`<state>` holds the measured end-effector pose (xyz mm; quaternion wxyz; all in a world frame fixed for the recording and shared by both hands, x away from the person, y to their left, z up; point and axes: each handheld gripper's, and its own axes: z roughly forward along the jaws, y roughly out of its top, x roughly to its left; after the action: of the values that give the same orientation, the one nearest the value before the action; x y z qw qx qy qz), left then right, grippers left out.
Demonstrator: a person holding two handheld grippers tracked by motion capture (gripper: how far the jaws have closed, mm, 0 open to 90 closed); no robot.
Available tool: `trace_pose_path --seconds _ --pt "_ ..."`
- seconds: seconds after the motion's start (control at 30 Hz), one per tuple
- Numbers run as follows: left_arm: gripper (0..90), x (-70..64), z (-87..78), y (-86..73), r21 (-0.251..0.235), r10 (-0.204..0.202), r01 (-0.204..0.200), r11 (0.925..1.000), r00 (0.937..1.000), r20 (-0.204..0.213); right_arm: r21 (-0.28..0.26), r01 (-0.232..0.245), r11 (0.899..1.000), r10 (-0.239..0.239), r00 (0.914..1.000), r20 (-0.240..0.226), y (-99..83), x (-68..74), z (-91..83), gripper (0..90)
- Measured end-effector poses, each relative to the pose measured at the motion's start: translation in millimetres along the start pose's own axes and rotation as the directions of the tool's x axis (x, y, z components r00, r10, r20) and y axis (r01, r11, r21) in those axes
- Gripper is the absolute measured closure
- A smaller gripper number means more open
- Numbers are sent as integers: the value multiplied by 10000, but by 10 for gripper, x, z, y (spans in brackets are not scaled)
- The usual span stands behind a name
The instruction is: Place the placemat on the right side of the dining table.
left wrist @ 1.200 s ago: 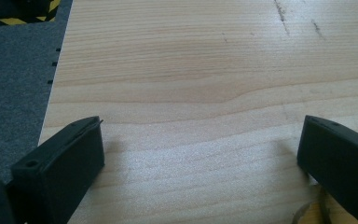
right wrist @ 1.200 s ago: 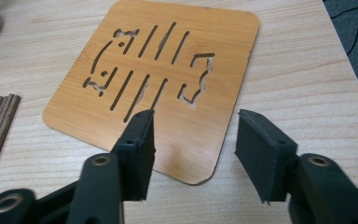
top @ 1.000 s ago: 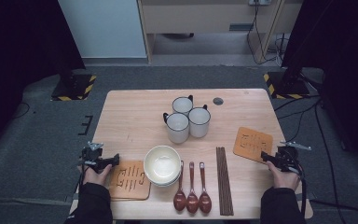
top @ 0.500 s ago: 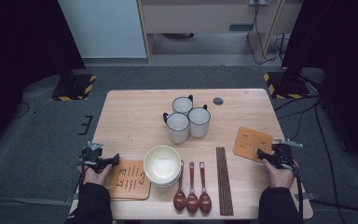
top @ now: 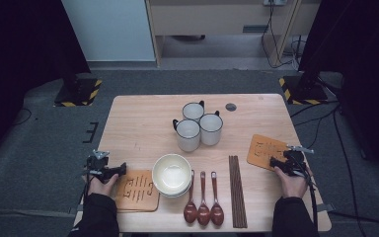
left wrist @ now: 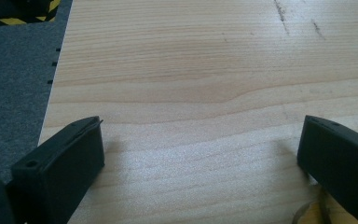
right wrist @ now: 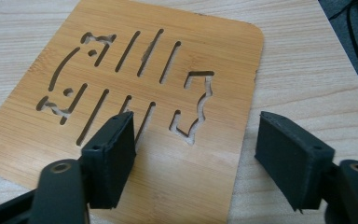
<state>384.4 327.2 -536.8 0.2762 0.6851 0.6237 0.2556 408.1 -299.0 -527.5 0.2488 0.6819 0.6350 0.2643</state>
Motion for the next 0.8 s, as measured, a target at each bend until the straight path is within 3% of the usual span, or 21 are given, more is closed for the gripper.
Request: trace_pose_path --seconds 0.2,0.8 --pt "0 0 0 0 2 0 0 10000 10000 0 44 99 9999 -100 9999 36 11 11 -7 367" --pt "0 -2 0 -1 -14 -3 3 10000 10000 12 -30 800 9968 -801 9952 -566 24 -176 -3 377"
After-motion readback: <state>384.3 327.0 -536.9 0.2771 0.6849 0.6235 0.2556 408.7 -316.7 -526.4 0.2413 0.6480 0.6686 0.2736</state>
